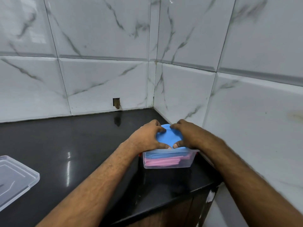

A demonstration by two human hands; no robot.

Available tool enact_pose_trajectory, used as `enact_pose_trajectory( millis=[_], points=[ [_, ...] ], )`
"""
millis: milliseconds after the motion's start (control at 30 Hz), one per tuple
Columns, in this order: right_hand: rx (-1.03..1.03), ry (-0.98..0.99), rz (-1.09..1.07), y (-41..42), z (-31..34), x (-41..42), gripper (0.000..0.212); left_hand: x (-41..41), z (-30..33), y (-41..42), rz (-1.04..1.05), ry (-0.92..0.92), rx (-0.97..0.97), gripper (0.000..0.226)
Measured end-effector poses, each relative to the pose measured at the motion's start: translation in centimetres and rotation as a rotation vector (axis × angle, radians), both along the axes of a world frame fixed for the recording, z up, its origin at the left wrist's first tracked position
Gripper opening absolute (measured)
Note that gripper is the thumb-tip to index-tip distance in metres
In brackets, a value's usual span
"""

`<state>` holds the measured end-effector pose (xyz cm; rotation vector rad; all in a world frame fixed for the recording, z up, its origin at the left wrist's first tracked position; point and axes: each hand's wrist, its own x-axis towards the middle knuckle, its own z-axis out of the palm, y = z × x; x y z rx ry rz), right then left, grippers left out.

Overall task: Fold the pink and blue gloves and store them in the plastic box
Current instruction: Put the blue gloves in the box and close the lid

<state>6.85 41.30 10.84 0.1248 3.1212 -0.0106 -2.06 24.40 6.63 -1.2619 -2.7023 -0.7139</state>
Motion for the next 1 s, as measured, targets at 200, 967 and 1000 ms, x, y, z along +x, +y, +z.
enact_pose_trajectory(
  millis=[200,967,1000],
  points=[
    [0.087,-0.116,0.056,1.2,0.5,-0.7,0.080,-0.2,0.3,0.3,0.012,0.047,-0.099,0.078],
    [0.341,-0.350,0.045,2.0,-0.3,-2.1,0.061,0.3,2.5,1.8,-0.038,0.053,-0.545,0.069],
    [0.343,-0.345,0.044,2.1,-0.4,-2.1,0.062,0.4,2.4,1.7,-0.032,0.063,-0.535,0.069]
  ],
)
